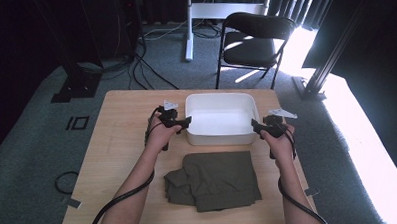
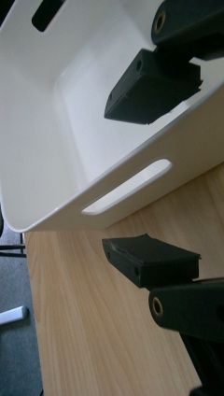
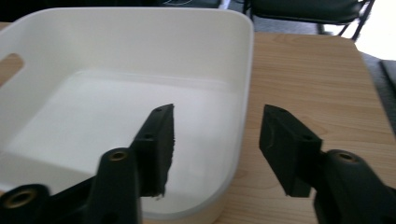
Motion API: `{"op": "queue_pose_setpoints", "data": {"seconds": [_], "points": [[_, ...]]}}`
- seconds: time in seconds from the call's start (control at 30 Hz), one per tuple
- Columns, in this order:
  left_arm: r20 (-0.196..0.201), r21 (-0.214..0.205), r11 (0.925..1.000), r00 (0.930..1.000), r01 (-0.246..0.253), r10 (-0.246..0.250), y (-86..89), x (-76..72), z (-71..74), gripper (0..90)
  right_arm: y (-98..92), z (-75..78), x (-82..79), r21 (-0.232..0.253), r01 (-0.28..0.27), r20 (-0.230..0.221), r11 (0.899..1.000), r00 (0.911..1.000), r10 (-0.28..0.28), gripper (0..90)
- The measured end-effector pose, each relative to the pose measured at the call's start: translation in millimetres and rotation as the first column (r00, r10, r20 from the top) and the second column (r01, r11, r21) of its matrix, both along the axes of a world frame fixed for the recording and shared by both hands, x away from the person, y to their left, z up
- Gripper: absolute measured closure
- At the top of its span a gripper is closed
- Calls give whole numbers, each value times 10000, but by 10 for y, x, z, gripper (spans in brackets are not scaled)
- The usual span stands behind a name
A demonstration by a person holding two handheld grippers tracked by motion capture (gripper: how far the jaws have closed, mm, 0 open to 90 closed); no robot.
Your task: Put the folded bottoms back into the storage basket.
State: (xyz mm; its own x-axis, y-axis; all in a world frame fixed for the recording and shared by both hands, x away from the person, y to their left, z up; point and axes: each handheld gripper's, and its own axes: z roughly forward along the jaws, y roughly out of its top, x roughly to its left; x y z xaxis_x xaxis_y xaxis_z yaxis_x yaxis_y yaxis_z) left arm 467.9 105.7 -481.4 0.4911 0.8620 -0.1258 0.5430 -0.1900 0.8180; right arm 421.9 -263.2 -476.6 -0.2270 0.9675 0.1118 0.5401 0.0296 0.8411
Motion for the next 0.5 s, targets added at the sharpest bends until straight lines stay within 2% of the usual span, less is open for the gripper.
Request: {"op": "queue_pose_setpoints", "data": {"seconds": [0.03, 0.07, 0.17, 0.27, 0.3, 0.33, 0.4, 0.43, 0.5], "points": [[-4, 125, 9999, 9999, 100, -100, 17, -19, 18, 300, 5, 24, 4, 265, -244, -104, 9994, 9996, 247, 323], [-12, 195, 9997, 9999, 127, -127, 31, -40, 36, 300, 5, 24, 4, 265, -244, -104, 9994, 9996, 247, 323], [-64, 52, 9991, 9991, 412, -412, 66, -117, 85, 265, 12, 53, -11, 329, -122, -12, 9994, 9999, 122, 254], [-108, 101, 9980, 9980, 620, -619, 89, -200, 108, 262, 15, 90, -50, 381, -171, 52, 9991, 9998, 169, 218], [-257, 46, 9973, 9970, 727, -725, 102, -254, 119, 238, 11, 102, -66, 237, -208, 131, 9995, 9997, 205, 209], [-242, -53, 9971, 9968, 762, -763, 109, -293, 126, 206, 8, 111, -80, 161, -205, 165, 9997, 9997, 202, 207], [-227, -90, 9969, 9966, 787, -789, 115, -317, 130, 196, -6, 132, -119, 298, -220, 245, 9993, 9995, 213, 193], [-260, -192, 9964, 9962, 827, -832, 136, -382, 138, 196, -17, 142, -142, 320, -261, 282, 9991, 9993, 252, 192], [-269, -55, 9958, 9954, 916, -917, 156, -424, 137, 196, -29, 147, -181, 317, -348, 199, 9989, 9992, 342, 191]]}}
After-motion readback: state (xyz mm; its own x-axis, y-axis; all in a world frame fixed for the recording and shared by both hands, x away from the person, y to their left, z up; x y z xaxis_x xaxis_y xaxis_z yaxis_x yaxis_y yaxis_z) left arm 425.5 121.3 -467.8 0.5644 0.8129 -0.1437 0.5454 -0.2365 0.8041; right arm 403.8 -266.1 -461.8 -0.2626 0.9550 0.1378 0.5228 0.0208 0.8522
